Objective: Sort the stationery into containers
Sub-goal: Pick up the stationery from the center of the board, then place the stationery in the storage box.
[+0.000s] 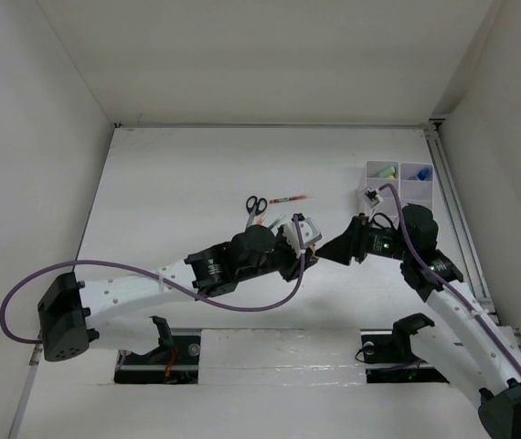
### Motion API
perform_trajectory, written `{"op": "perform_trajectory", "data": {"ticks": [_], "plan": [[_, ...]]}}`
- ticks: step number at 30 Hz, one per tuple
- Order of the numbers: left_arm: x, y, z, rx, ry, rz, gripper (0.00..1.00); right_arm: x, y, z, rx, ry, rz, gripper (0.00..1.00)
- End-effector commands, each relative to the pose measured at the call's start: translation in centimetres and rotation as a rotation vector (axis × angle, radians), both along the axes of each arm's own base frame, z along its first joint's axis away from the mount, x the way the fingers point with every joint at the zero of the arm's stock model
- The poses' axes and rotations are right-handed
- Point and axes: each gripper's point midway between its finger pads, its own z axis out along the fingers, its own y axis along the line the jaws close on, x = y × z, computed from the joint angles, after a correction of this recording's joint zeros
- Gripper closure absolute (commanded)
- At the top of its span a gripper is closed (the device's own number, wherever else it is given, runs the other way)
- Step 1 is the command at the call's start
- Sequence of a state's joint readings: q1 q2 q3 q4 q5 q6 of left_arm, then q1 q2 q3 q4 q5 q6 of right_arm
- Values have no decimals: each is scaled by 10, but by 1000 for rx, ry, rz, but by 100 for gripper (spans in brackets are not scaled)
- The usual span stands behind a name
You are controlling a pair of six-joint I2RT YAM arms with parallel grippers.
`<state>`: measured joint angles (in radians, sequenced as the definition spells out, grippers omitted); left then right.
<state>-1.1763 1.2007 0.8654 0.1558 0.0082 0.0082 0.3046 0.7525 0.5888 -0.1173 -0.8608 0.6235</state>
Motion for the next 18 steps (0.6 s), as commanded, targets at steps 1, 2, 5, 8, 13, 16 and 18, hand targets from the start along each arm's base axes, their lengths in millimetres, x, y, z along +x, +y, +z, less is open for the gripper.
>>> {"op": "perform_trajectory", "data": {"ticks": [1, 2, 5, 8, 13, 16, 18], "plan": [[-9, -7, 50, -111, -65, -75, 100, 4, 11, 11, 19, -43, -6, 24], [-9, -7, 50, -111, -65, -75, 100, 1, 14, 16, 35, -52, 7, 24], [-11, -7, 50, -112, -62, -86, 100, 0, 23, 8, 23, -29, 8, 27], [-12, -6, 54, -122, -67, -86, 100, -2, 29, 7, 22, -24, 13, 31], [-7, -2, 56, -115, -82, -57, 100, -5, 33, 8, 27, -26, 23, 58], [-3, 0, 56, -112, -88, -30, 100, -6, 35, 8, 25, -26, 23, 63], [1, 2, 58, -109, -92, -11, 100, -8, 36, 8, 25, -26, 32, 63]]}}
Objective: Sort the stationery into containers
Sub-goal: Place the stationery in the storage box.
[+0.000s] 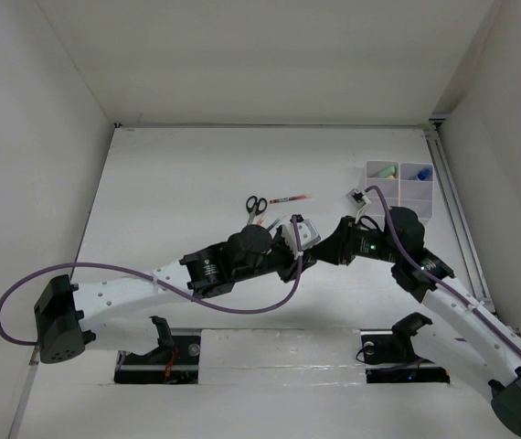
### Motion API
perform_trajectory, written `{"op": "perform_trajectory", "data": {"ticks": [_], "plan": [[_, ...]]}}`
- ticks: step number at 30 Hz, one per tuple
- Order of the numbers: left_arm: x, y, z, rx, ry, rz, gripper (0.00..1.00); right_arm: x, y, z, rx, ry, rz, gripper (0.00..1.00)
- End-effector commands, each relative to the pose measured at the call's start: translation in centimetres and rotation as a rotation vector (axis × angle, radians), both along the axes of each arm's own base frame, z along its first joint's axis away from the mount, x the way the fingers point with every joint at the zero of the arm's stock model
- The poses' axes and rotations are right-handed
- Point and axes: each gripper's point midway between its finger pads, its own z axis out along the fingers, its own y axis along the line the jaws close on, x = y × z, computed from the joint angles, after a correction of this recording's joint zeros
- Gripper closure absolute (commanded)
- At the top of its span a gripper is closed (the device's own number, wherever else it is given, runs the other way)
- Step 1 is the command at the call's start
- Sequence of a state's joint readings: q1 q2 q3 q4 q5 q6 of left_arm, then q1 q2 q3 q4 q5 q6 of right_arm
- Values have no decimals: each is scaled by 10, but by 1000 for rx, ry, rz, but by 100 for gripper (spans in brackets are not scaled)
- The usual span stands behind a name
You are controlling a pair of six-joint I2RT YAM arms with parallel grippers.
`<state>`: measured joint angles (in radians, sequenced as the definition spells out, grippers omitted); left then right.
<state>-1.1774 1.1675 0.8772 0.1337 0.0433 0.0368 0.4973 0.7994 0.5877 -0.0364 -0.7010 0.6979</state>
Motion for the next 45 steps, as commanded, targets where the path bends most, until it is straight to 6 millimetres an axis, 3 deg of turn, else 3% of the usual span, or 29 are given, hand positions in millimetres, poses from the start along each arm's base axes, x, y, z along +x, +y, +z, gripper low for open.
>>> {"op": "perform_trajectory", "data": {"ticks": [1, 4, 5, 7, 16, 17, 20, 23, 30, 31, 32, 37, 41, 43, 45], "plan": [[9, 0, 39, -77, -62, 43, 100, 1, 5, 7, 21, -40, 7, 68], [12, -2, 40, -76, -64, 52, 100, -2, 6, 8, 24, -31, 15, 80], [12, -1, 40, -73, -72, 50, 100, -2, 6, 8, 24, -31, 15, 90], [14, -1, 40, -71, -74, 60, 100, -2, 6, 8, 24, -31, 15, 99], [19, 2, 40, -68, -82, 95, 100, -8, 5, 19, 53, -41, 11, 100], [21, 3, 40, -70, -76, 107, 97, -8, 5, 19, 53, -41, 11, 100], [24, 3, 37, -64, -69, 127, 61, -7, 2, 21, 57, -43, -13, 100], [25, 3, 31, -51, -55, 139, 39, -8, 0, 28, 65, -60, -25, 100], [24, 8, 35, -65, -53, 150, 22, -8, 0, 29, 58, -47, -49, 100], [24, 9, 38, -74, -56, 151, 2, 0, -4, 30, 47, -65, -99, 100], [23, 9, 38, -78, -48, 153, 0, 6, -7, 30, 31, -70, -140, 100], [19, 11, 41, -104, -20, 151, 0, 57, -32, 12, -73, -102, -428, 100], [17, 13, 27, -76, 13, 157, 0, 89, -41, 14, -50, -114, -506, 100], [17, 18, 19, -63, 27, 173, 0, 105, -47, 6, -70, -103, -559, 100], [22, 27, 19, -86, 48, 242, 0, 126, -67, 2, -111, -113, -681, 100]]}}
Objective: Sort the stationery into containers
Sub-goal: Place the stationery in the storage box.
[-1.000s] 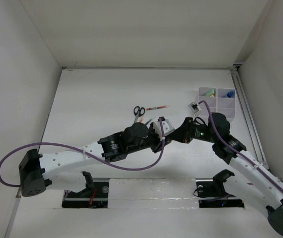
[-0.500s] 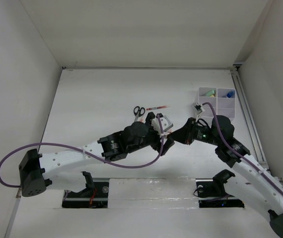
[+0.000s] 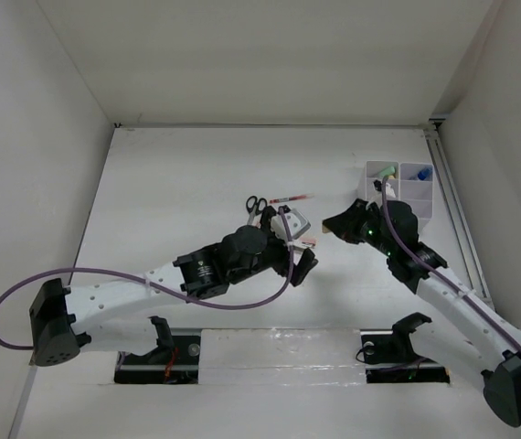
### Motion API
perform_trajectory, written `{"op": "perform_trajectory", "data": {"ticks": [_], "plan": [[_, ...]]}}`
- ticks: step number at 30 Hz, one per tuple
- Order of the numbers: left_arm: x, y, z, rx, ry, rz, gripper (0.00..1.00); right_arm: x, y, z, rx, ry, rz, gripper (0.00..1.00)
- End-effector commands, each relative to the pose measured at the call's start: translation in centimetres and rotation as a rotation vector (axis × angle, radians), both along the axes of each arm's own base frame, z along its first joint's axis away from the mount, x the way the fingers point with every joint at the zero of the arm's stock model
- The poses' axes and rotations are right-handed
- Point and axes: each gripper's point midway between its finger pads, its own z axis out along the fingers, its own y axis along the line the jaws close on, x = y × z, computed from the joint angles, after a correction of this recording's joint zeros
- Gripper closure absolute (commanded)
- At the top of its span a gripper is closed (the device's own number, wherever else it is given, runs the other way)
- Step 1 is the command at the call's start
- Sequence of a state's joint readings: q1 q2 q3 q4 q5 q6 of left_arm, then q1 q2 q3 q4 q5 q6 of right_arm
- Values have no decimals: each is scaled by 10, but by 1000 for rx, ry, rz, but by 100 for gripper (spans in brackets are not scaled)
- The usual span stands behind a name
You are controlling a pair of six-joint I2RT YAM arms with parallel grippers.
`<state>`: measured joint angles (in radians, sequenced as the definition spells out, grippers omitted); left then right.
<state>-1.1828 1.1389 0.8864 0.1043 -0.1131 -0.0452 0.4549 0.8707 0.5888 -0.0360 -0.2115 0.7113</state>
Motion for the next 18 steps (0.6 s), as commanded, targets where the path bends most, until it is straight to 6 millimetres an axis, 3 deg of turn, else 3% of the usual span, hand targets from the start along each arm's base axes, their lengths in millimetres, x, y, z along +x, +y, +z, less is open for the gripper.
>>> {"op": "perform_trajectory", "data": {"ticks": [1, 4, 11, 15, 18], "plan": [[8, 16, 3, -54, 31, 108, 0, 44, -27, 36, -17, -140, -193, 100], [23, 35, 2, -79, 59, 270, 0, 70, -60, 47, -72, -187, -319, 100], [57, 88, -17, -59, 120, 664, 0, 102, -132, 56, -143, -215, -517, 100], [73, 107, -32, -59, 181, 818, 0, 113, -182, 38, -194, -140, -643, 100], [77, 102, -41, -3, 186, 835, 0, 115, -220, 32, -186, -108, -729, 100]]}}
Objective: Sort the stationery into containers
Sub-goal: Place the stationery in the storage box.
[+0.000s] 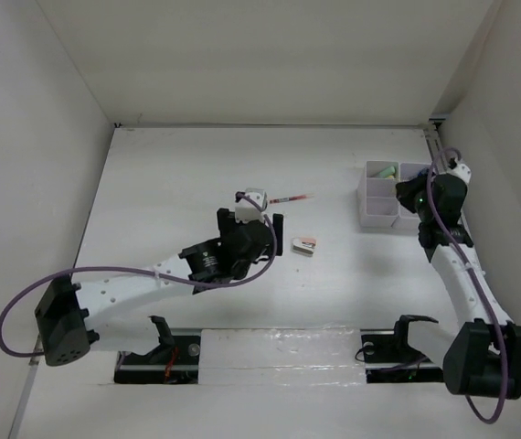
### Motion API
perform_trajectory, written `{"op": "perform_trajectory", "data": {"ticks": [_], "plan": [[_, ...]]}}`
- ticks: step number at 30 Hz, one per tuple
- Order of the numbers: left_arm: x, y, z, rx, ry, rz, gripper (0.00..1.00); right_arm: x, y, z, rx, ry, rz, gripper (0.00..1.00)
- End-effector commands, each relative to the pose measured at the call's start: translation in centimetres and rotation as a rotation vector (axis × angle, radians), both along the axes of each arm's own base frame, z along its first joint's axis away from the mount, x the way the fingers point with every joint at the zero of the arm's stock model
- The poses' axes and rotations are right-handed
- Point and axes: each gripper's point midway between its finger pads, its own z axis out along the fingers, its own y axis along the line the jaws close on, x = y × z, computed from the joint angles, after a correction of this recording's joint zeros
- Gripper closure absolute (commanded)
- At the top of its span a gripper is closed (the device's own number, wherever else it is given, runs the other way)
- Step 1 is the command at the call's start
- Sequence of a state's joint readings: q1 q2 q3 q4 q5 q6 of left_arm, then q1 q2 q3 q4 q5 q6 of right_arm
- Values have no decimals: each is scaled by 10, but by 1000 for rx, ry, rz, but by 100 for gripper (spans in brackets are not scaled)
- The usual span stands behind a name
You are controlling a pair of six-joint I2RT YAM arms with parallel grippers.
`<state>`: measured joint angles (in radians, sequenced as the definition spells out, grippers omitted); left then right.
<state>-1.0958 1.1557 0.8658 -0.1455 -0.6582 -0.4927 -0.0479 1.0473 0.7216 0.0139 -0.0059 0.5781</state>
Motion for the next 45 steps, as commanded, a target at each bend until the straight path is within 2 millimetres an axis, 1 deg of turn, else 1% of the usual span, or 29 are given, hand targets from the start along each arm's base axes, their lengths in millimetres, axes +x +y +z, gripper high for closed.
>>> {"op": "perform_trajectory", "data": {"ticks": [1, 3, 4, 5, 6, 7, 10, 13, 15, 17, 18, 19, 20, 21, 23, 24, 25, 26, 27, 32, 34, 35, 36, 37, 38, 41, 42, 43, 45], "plan": [[6, 1, 0, -2, 24, 86, 0, 7, -38, 21, -17, -51, -92, 100], [9, -7, -8, 28, 44, 79, 0, 5, -61, 26, -10, -61, -164, 100], [8, -7, -15, 53, 56, 79, 0, 4, -69, 26, -4, -62, -194, 100], [9, -11, -17, 56, 64, 72, 0, 5, -76, 28, -7, -83, -211, 100], [8, -17, -33, 89, 102, 59, 0, 6, -88, 31, 1, -99, -246, 100], [8, -17, -33, 89, 103, 59, 0, 4, -93, 26, 2, -90, -259, 100], [7, -21, -48, 88, 136, 72, 0, 11, -104, 20, 30, -90, -288, 100], [6, -20, -53, 83, 147, 83, 0, 23, -114, 11, 56, -58, -304, 100], [3, -18, -58, 84, 157, 74, 0, 33, -117, 4, 68, -41, -307, 100], [1, -17, -52, 57, 151, 66, 0, 42, -113, 4, 95, -50, -264, 100], [0, -15, -53, 52, 149, 66, 0, 44, -115, -4, 113, -37, -266, 100], [-1, -16, -51, 52, 148, 52, 0, 46, -116, -7, 114, -35, -266, 100], [-3, -12, -50, 47, 145, 52, 0, 48, -112, -2, 119, -44, -242, 100], [-4, -10, -51, 48, 146, 52, 0, 51, -113, -5, 120, -43, -242, 100], [-6, -6, -47, 42, 136, 46, 0, 50, -111, -9, 134, -40, -237, 100], [-7, -3, -48, 50, 133, 42, 0, 51, -111, -6, 141, -54, -239, 100], [-7, -3, -48, 50, 133, 42, 0, 48, -110, -16, 144, -38, -240, 100], [-8, -2, -42, 35, 126, 41, 0, 49, -110, -14, 142, -47, -239, 100], [-7, 0, -40, 36, 112, 41, 0, 46, -111, -20, 142, -34, -251, 100], [-7, 2, -38, 31, 95, 30, 0, 47, -111, -30, 146, -17, -252, 100], [-8, 1, -38, 36, 99, 18, 0, 48, -112, -27, 144, -28, -251, 100], [-8, 1, -38, 36, 99, 18, 0, 49, -112, -31, 146, -17, -252, 100], [-8, 1, -38, 36, 99, 18, 0, 50, -112, -29, 144, -26, -251, 100], [-8, 1, -38, 36, 99, 18, 0, 50, -114, -35, 143, -14, -262, 100], [-8, 1, -38, 36, 99, 18, 0, 52, -115, -30, 141, -25, -262, 100], [-9, 3, -40, 38, 106, 22, 0, 53, -116, -38, 145, -5, -263, 100], [-9, 3, -40, 38, 106, 22, 0, 55, -116, -34, 143, -14, -262, 100], [-9, 3, -40, 38, 106, 22, 0, 56, -117, -39, 146, -2, -263, 100], [-9, 3, -37, 30, 102, 22, 0, 56, -117, -39, 146, -2, -263, 100]]}}
